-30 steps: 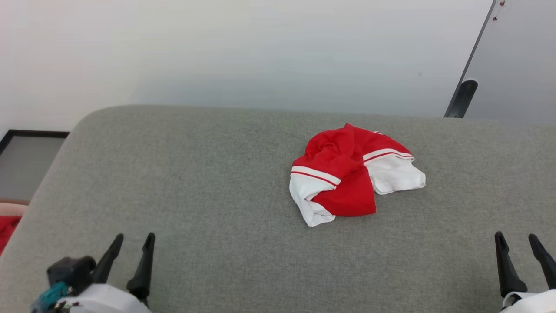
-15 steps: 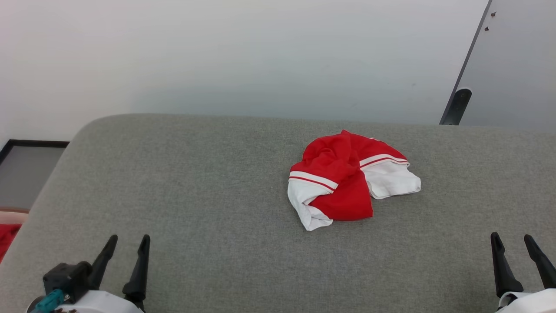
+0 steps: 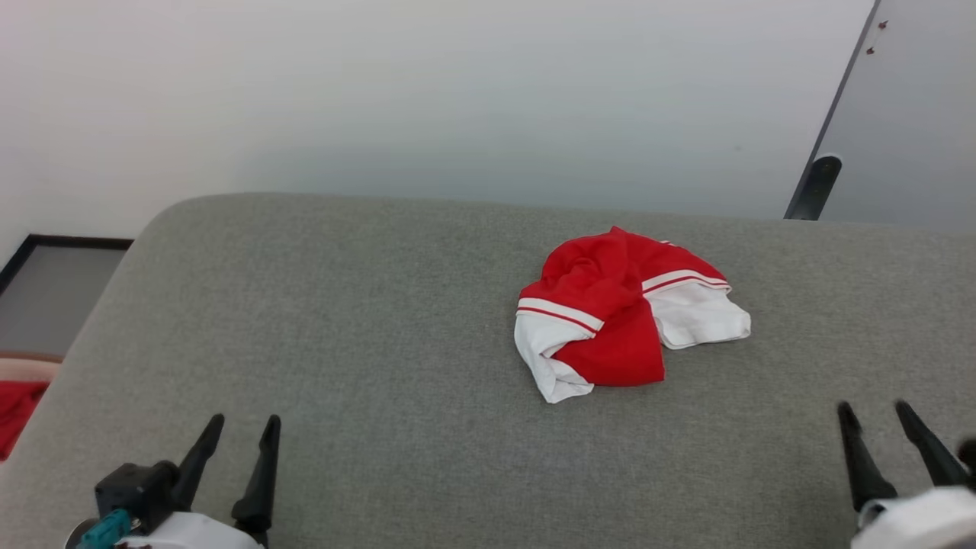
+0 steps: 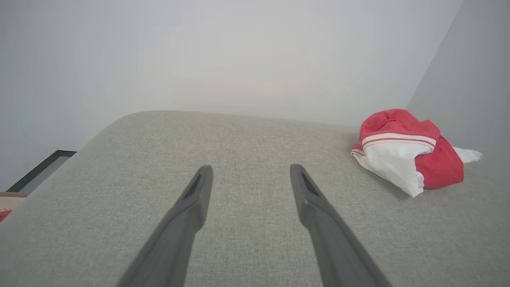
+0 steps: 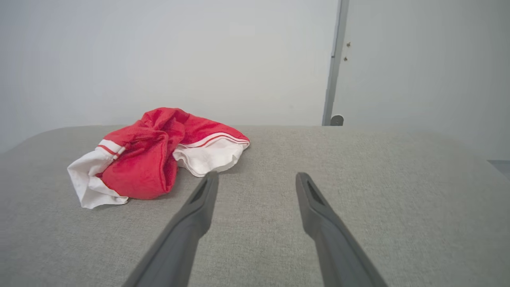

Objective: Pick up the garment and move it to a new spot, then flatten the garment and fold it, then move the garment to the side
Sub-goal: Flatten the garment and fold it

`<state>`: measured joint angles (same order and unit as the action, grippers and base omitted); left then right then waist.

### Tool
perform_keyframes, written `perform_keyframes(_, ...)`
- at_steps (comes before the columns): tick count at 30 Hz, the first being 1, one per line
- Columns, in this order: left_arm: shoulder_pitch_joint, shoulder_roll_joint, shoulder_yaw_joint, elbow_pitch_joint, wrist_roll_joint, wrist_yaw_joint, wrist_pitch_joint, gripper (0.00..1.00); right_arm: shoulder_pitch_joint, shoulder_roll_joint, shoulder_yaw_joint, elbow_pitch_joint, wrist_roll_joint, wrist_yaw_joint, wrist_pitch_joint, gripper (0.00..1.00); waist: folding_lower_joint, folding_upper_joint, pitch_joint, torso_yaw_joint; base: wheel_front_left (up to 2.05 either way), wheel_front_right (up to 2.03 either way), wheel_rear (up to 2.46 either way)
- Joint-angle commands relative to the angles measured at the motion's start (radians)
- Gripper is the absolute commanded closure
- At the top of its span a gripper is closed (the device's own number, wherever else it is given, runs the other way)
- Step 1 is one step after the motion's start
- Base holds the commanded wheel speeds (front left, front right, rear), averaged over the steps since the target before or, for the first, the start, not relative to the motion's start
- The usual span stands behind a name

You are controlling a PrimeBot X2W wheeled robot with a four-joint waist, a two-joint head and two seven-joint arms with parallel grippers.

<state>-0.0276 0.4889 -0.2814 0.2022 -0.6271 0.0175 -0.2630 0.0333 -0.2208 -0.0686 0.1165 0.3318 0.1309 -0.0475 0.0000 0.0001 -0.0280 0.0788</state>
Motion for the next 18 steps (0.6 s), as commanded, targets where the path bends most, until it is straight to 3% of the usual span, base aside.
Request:
perform_keyframes(1,-0.011,-0.005,-0.004,-0.008,0.007,0.006,0.002,0.0,-0.042,-0.025,0.031,0.004,-0.018,0.0,0.024,0.0,0.0,-0.0001,0.012,0.009,0.0,0.0,0.0)
perform_keyframes(8,-0.052,-0.032,-0.033,-0.023,0.023,0.003,0.002,0.0,-0.256,-0.199,0.271,0.059,-0.036,0.0,0.217,0.0,0.0,-0.0001,0.081,0.046,0.0,0.0,0.0)
perform_keyframes(9,-0.052,-0.032,-0.033,-0.023,0.023,0.003,0.002,0.0,-0.256,-0.199,0.271,0.059,-0.036,0.0,0.217,0.0,0.0,-0.0001,0.081,0.046,0.0,0.0,0.0)
perform_keyframes(18,-0.146,-0.097,-0.067,0.022,0.038,-0.031,-0.001,0.0,-0.588,-0.459,0.707,0.148,0.083,-0.001,0.429,0.0,0.0,-0.0001,0.197,0.132,0.0,0.0,0.0)
